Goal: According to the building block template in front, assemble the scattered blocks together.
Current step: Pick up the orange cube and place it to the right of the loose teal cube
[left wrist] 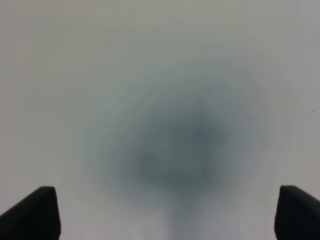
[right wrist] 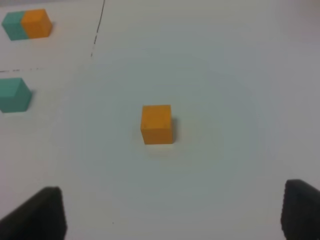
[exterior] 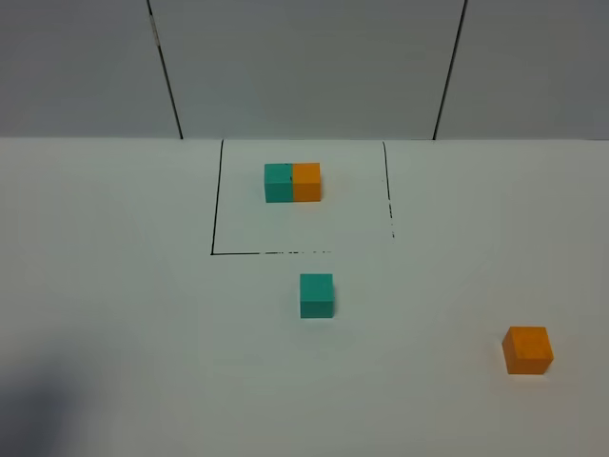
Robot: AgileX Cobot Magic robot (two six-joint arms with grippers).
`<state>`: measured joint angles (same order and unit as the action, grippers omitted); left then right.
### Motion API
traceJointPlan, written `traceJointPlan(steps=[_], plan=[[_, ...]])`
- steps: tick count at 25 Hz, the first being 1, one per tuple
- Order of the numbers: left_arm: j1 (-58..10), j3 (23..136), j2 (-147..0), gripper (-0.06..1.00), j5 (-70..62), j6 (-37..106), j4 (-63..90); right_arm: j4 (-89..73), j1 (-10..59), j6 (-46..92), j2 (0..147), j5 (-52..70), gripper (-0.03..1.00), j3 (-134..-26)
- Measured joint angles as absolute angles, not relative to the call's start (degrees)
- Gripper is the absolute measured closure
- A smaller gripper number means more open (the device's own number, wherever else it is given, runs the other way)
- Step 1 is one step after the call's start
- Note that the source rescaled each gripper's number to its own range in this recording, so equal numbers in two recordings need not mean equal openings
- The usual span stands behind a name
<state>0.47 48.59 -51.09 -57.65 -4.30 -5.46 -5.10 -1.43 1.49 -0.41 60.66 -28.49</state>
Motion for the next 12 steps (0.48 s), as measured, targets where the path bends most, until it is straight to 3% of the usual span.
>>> traceJointPlan(steps=[12], plan=[[0.5,36.8,-19.5,0.22,-65.6,-10.9,-10.6,-5.1,-1.4,1.5,-0.4,60.7,0.24,-28.5]])
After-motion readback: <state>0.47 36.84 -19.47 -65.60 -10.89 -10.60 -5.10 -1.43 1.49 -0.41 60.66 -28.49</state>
